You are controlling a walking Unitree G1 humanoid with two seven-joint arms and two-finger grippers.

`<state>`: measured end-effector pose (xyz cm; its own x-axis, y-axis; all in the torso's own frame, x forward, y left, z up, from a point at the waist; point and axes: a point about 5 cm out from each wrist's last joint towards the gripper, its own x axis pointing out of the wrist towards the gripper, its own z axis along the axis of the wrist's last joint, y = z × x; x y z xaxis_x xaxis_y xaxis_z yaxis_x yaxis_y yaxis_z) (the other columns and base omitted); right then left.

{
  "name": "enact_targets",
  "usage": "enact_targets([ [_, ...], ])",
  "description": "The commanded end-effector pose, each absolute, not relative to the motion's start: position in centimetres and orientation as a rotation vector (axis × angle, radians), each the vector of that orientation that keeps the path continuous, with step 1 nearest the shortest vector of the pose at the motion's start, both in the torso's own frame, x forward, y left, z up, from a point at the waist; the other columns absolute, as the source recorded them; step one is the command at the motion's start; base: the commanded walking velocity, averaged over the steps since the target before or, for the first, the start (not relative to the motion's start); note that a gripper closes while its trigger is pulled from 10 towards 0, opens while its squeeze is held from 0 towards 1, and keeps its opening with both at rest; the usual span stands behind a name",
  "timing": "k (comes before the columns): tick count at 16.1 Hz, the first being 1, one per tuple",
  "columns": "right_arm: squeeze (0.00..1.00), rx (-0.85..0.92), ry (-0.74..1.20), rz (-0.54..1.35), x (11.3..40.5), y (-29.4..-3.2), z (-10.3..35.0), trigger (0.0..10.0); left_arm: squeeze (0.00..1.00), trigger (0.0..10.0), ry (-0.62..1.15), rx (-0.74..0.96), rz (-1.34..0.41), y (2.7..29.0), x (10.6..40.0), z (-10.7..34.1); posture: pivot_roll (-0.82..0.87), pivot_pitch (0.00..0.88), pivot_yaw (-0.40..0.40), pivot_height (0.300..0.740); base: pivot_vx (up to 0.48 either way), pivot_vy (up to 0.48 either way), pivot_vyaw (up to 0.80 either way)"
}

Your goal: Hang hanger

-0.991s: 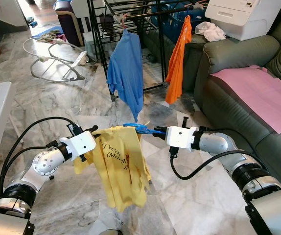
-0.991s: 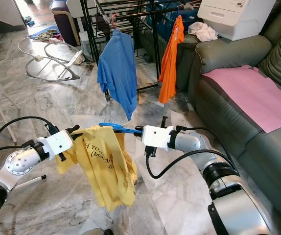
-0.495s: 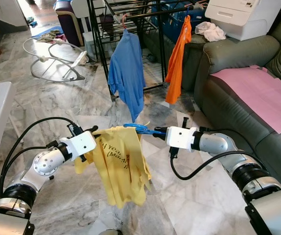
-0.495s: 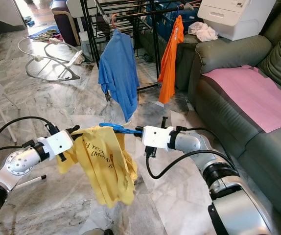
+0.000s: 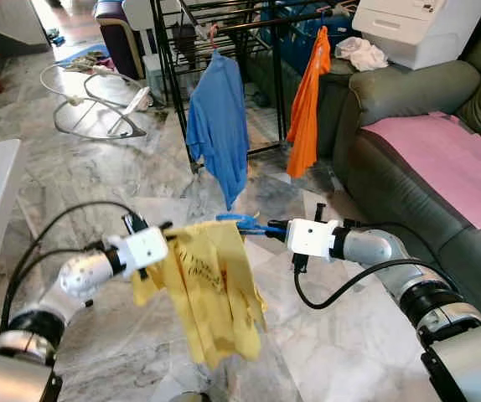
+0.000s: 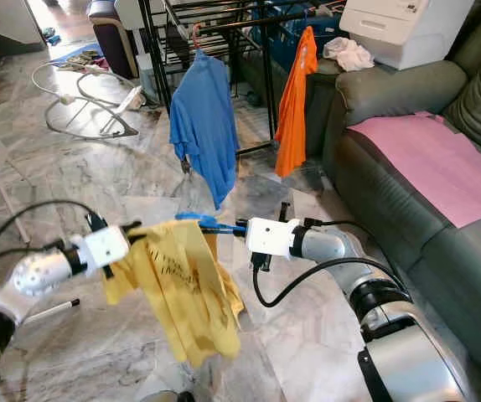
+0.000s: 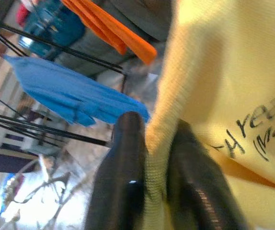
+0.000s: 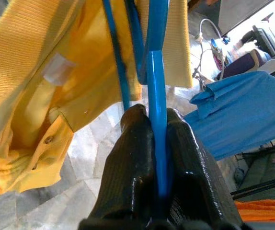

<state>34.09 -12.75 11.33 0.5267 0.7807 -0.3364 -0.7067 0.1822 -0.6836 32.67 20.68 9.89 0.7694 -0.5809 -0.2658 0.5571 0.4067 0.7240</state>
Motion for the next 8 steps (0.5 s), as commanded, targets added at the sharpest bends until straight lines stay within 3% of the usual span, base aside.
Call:
enact_targets([
  [1, 0.00, -0.889, -0.144, 1.081, 33.81, -11.12, 11.34, 10.0, 1.00, 10.0, -0.161, 0.904, -0.735, 18.70, 33.60, 11.78, -0.04, 0.020, 0.057, 0.740, 0.000, 0.000, 0.00],
  [8, 0.00, -0.847, -0.145, 1.062, 33.52, -10.55, 10.79, 10.0, 1.00, 10.0, -0.264, 1.012, -0.698, 18.46, 33.71, 12.58, -0.04, 0.025, 0.061, 0.740, 0.000, 0.000, 0.00],
])
